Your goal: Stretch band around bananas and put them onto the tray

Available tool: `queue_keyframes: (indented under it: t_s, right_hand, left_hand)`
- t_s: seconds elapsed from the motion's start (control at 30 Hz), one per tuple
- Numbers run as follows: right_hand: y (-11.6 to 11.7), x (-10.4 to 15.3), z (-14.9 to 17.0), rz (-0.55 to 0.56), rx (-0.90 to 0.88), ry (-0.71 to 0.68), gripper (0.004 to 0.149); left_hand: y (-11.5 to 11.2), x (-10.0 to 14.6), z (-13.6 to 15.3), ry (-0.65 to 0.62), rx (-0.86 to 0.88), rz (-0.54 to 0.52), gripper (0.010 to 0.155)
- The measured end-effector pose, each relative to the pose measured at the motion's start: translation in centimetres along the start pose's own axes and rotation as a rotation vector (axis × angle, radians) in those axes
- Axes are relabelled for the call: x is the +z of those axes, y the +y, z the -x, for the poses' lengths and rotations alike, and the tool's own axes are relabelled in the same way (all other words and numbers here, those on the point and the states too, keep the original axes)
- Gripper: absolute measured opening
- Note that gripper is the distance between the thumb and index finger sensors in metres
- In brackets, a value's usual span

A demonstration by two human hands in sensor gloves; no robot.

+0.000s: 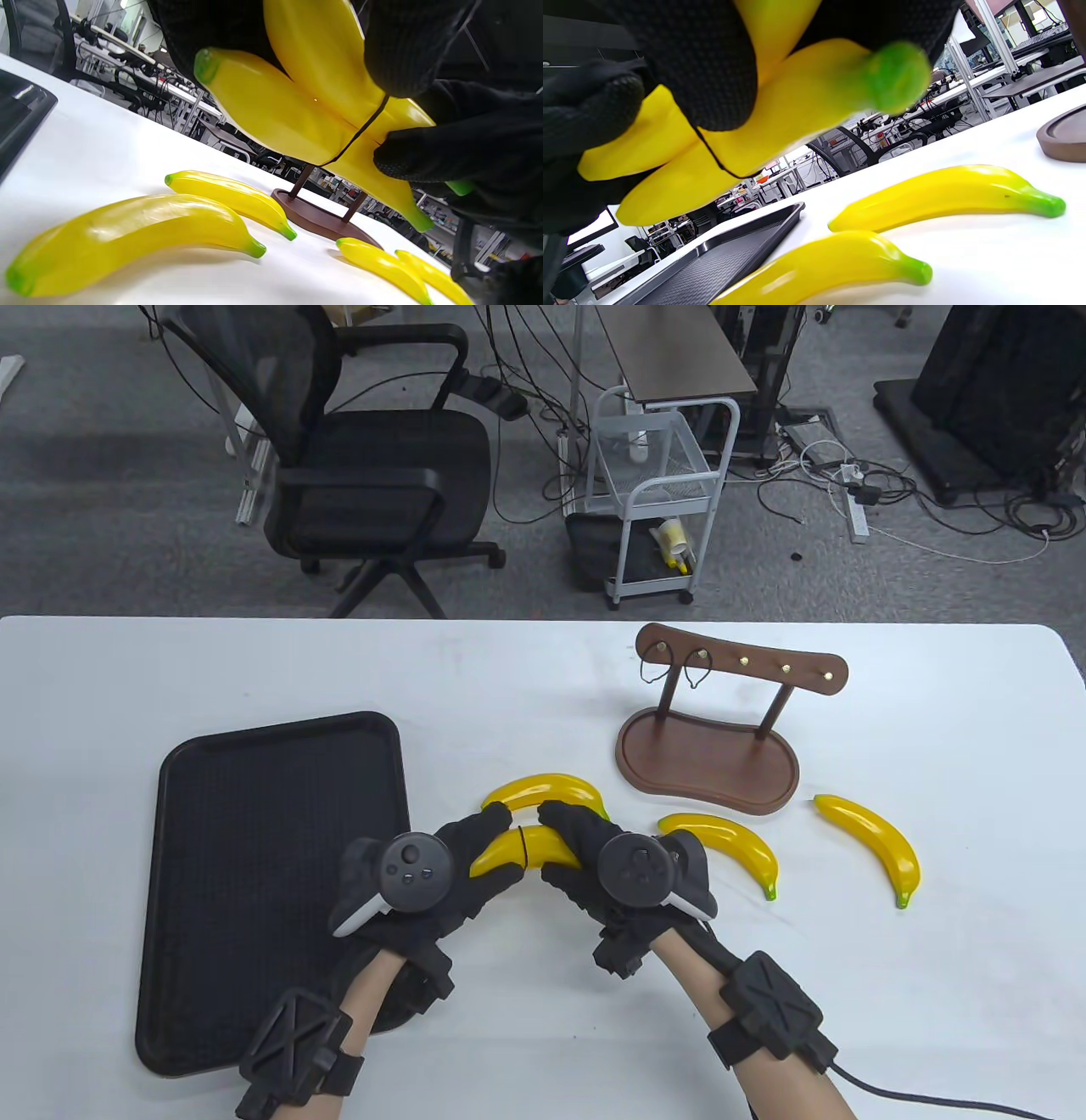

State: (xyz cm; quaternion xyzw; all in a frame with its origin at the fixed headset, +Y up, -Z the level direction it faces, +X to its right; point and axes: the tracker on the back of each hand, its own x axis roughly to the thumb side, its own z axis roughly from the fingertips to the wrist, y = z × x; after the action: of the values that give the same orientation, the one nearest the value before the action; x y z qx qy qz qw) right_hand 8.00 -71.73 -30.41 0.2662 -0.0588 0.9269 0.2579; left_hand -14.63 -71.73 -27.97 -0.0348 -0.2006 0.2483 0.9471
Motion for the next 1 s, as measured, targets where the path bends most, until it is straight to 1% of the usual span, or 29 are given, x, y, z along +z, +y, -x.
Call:
queue_keyframes:
  t_s: [0.17, 0.33, 0.53, 0.8, 1.0]
  right_hand:
    - [0.3, 0.0, 0.0, -0.024, -0.009, 0.005, 0.07]
    - [0.4, 0.0, 0.0, -0.047, -0.034, 0.002, 0.07]
    - [0.6, 0.1, 0.4, -0.065, -0.115, -0.003, 0.071]
    - [0.4, 0.0, 1.0, -0.086, -0.203, 0.0, 0.072]
    - [-0.2, -0.1, 1.5, -0.067, -0.243, 0.016, 0.072]
  left_hand:
    - [-0.3, 0.0, -0.3, 0.004, -0.085, 0.002, 0.069]
    - [-0.5, 0.0, -0.6, 0.006, -0.129, -0.007, 0.069]
    - [-0.4, 0.1, -0.5, 0.013, -0.117, -0.022, 0.068]
    - [-0.1, 0.0, -0.3, 0.026, -0.1, -0.033, 0.068]
    - [0.4, -0.1, 0.7, 0.069, -0.098, -0.052, 0.067]
